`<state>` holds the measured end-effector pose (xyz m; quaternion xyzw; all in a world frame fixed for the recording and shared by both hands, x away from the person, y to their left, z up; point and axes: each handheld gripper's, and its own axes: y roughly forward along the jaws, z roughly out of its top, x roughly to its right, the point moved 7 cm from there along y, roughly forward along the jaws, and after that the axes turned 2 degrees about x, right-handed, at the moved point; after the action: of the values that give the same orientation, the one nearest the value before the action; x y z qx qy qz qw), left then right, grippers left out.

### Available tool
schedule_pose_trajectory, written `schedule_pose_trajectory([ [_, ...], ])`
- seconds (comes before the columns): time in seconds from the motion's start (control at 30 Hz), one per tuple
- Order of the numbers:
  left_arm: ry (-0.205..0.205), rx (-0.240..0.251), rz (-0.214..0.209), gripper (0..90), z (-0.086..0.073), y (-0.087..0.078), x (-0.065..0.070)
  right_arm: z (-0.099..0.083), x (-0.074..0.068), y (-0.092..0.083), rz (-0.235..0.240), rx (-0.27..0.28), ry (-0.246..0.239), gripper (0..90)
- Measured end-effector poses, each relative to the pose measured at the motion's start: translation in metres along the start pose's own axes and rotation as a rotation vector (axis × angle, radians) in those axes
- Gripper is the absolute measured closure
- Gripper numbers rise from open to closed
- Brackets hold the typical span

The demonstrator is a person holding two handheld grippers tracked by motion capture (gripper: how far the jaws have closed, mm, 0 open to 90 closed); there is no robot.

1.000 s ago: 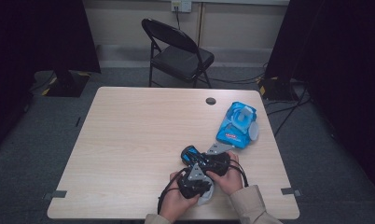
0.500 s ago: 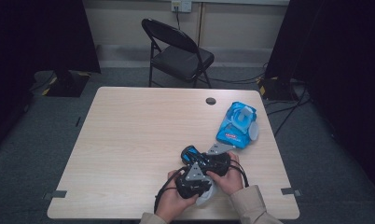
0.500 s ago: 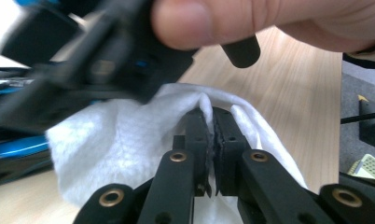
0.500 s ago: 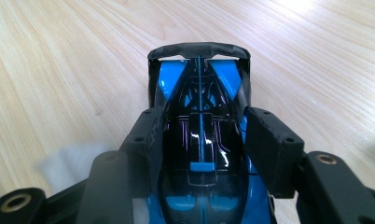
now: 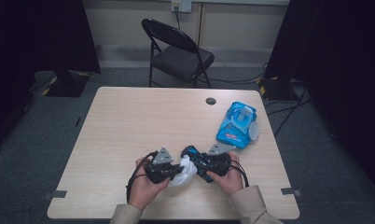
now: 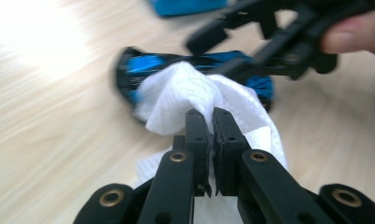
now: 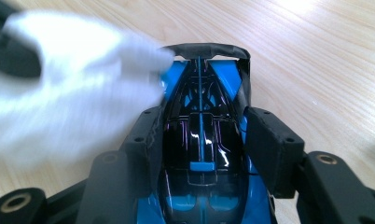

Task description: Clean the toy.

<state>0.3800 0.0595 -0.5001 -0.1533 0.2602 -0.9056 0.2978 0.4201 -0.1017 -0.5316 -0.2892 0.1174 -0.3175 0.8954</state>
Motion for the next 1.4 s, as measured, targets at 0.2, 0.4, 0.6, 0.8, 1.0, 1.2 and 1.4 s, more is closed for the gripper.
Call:
schedule_pose_trajectory([
  [0.2,-0.047,0.006,0.083,86.3,-0.004,-0.008,-0.034,0.0,0.0,0.0,0.001,0.0,0.0,47.7],
  [0.4,-0.083,-0.03,0.143,86.3,-0.014,0.0,-0.056,0.0,0.001,0.0,0.009,0.005,0.007,47.7],
  [0.6,-0.103,-0.044,0.149,86.1,-0.02,0.02,-0.056,-0.001,0.001,0.0,0.01,0.011,0.007,47.7],
  [0.8,-0.111,-0.066,0.132,85.3,-0.024,0.039,-0.048,-0.001,0.0,0.0,0.007,0.009,0.004,47.7],
  [1.0,-0.107,-0.053,0.113,85.3,-0.021,0.048,-0.037,0.0,0.0,0.0,-0.002,0.001,0.0,47.7],
  [1.2,-0.088,-0.065,0.117,85.9,-0.019,0.052,-0.025,0.0,-0.001,0.0,-0.004,0.0,-0.003,47.7],
  [1.4,-0.071,-0.077,0.109,86.0,-0.019,0.053,-0.016,0.0,-0.001,0.0,-0.005,-0.002,-0.002,47.7],
])
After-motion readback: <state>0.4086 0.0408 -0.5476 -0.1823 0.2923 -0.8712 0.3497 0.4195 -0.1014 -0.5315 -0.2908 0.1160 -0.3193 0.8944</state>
